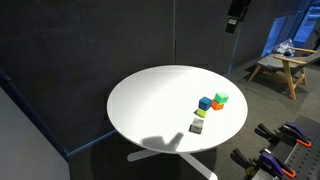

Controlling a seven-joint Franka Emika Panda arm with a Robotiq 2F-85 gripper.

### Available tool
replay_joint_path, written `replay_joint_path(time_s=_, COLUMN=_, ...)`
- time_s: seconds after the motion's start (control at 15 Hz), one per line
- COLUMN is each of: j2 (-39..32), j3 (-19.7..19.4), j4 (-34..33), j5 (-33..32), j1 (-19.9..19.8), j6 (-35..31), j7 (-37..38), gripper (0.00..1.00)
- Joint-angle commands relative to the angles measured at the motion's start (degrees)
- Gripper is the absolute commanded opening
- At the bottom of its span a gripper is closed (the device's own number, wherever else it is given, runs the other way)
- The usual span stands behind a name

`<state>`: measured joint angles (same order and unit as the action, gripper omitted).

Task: Pick up the blue block and put it on the table

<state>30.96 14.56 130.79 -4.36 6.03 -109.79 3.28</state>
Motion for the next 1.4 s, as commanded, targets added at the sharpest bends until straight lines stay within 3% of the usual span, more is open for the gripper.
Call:
replay_joint_path(time_s=0.0, j2=-0.21, j3=-1.03, j4=-0.19, j5=-0.67, j1=1.33, j6=0.17, j7=0.59, gripper=1.0)
replay_joint_path(time_s=0.67, j2=-0.3, j3=-1.81, j4=-0.2, j5=-0.16, j1=1.48, j6=0.28, j7=-0.15, gripper=1.0)
replay_joint_path(time_s=1.33, j2=-3.2, j3=-10.27, j4=-1.72, j5=6.31, j1=0.59, j6=0.01, j7=-3.59, gripper=1.0)
